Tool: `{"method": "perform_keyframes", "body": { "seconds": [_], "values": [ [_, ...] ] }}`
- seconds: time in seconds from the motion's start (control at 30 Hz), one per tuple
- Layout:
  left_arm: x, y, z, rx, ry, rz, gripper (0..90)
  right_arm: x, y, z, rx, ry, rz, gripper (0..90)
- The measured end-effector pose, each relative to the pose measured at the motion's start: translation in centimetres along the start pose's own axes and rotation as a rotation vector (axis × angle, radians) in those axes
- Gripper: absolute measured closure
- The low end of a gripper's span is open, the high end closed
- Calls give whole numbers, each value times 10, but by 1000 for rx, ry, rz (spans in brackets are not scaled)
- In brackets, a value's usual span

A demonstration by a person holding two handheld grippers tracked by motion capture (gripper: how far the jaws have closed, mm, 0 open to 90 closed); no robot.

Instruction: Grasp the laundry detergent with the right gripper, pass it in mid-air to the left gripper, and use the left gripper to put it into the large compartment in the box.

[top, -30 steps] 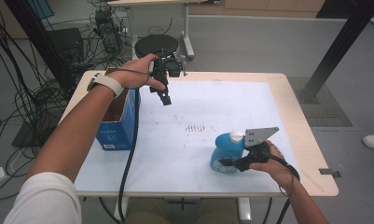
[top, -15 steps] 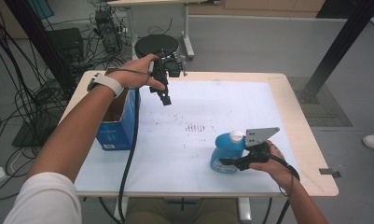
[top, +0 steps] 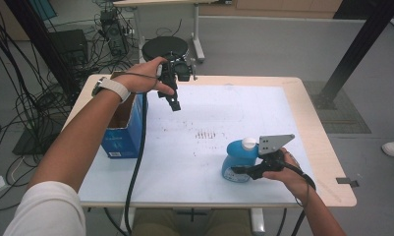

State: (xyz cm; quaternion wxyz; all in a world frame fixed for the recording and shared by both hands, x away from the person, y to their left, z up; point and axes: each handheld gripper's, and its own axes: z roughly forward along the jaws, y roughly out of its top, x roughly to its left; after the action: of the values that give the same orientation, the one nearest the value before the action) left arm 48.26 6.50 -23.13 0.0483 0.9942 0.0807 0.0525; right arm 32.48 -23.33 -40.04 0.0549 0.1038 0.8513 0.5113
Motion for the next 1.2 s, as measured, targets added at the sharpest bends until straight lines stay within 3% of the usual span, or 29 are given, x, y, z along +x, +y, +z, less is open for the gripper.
{"method": "perform_keyframes", "body": {
  "seconds": [1.2],
  "values": [
    [-3,-4,-3,-6,5,-3,146,-2,0,0,-1,8,14,432]
  ]
}}
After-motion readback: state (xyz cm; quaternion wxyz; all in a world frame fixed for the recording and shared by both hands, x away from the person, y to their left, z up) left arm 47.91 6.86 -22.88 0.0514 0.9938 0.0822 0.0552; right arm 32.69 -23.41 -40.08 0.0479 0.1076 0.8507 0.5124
